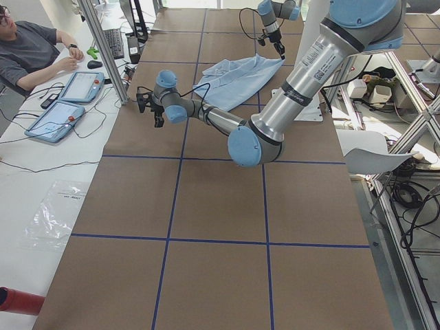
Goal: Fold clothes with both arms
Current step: 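Move the left gripper to the far corner while the right gripper holds the side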
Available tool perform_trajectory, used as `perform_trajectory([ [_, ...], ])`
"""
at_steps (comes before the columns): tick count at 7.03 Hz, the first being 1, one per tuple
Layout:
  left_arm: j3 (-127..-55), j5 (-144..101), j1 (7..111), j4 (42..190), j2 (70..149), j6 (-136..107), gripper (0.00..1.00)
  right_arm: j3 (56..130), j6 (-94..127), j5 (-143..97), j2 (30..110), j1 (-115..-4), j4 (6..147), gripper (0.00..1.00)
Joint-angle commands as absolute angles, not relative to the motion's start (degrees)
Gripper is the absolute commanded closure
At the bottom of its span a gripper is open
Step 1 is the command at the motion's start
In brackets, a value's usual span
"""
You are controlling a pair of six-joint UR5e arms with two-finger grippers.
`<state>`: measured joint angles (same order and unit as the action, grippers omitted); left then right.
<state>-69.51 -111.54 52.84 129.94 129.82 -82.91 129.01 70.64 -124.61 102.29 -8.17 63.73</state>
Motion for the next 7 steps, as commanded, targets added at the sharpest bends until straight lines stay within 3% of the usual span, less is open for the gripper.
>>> perform_trajectory([
  [1, -71.5, -111.7, 50.9, 129.7, 129.2, -83.0, 0.02, 129.3, 71.1, -121.7, 100.3, -9.6, 63.6, 0.0],
  [4, -81.4, -111.5, 43.4, 117.2, 129.7, -85.0, 0.01, 128.8, 71.1, -121.4, 91.2, -26.0, 63.7, 0.0],
  [7, -88.8, -110.6, 33.5, 110.0, 129.6, -96.0, 0.02, 128.5, 70.9, -121.5, 91.1, -38.4, 63.7, 0.0],
])
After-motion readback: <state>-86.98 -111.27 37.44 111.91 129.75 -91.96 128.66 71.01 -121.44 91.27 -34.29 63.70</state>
